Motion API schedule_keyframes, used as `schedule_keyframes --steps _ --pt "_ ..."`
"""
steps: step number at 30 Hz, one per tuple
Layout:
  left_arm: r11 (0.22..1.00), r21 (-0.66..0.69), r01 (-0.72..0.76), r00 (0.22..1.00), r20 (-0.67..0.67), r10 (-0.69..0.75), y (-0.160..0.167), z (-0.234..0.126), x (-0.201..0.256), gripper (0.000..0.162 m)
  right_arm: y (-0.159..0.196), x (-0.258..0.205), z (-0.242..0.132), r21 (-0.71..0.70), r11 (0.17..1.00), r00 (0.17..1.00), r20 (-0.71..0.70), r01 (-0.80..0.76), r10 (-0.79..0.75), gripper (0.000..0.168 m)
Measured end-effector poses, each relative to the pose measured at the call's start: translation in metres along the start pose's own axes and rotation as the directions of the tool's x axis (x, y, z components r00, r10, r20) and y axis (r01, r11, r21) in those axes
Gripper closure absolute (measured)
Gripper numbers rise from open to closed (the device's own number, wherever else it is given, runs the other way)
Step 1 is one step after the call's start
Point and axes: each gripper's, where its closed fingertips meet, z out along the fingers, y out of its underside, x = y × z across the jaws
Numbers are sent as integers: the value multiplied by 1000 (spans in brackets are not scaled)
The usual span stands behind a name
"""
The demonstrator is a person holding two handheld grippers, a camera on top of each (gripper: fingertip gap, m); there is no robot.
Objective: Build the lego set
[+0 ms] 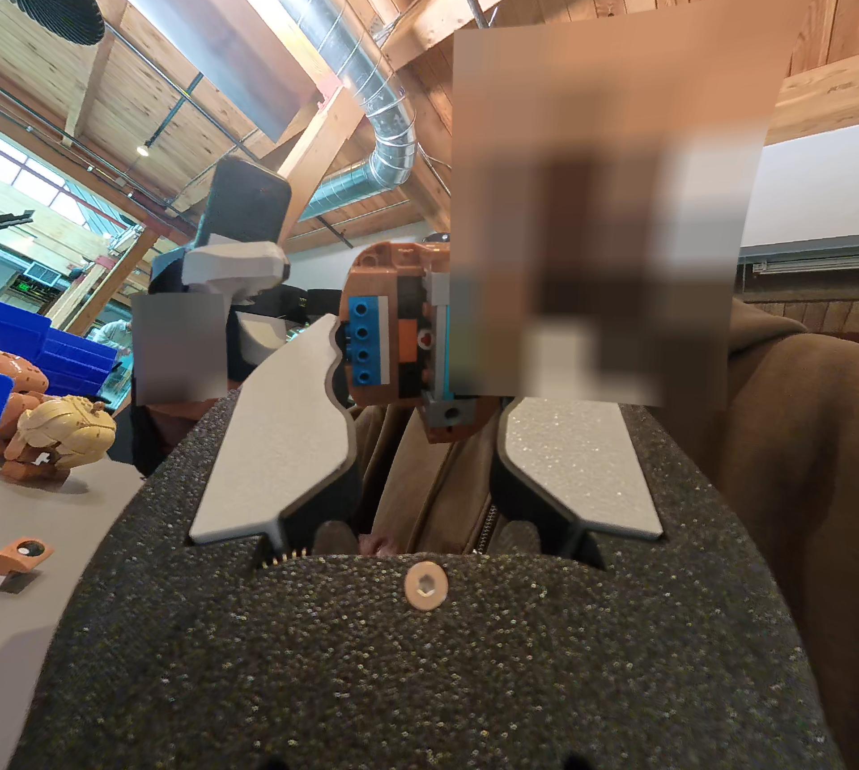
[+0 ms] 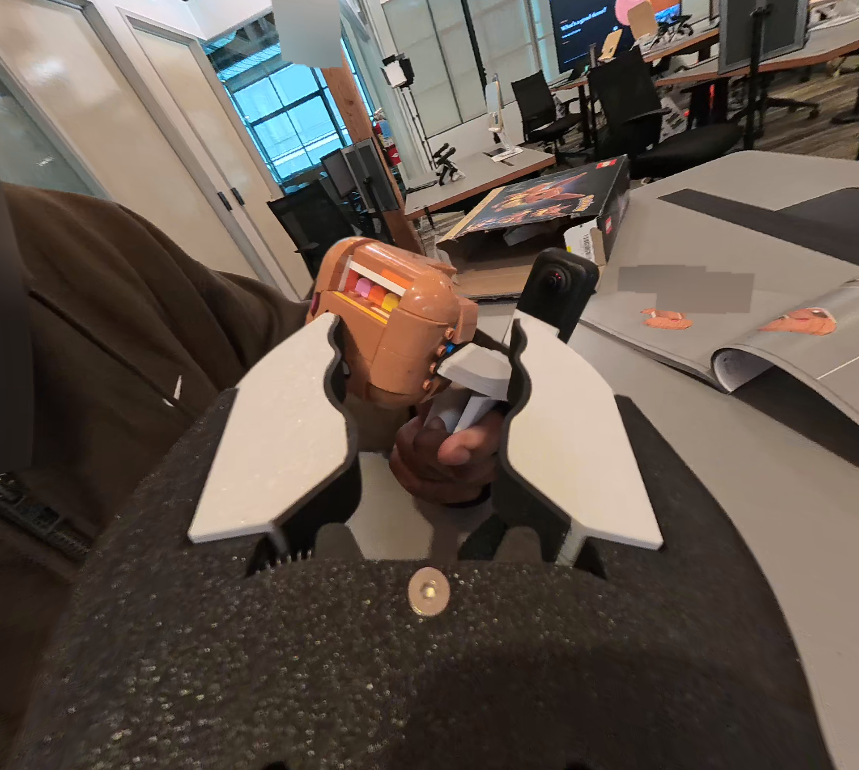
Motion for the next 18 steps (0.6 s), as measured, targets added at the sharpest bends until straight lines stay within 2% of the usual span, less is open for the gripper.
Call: schedule_keyframes --steps 12,18 --pt "1000 -21 -19 1000 24 20 2 0 -2 96 2 -1 -2 -14 1000 1000 13 -6 6 101" --pt "999 40 -32 996 82 29 -6 -4 -11 96 -4 12 -7 22 1000 998 -68 6 -4 105"
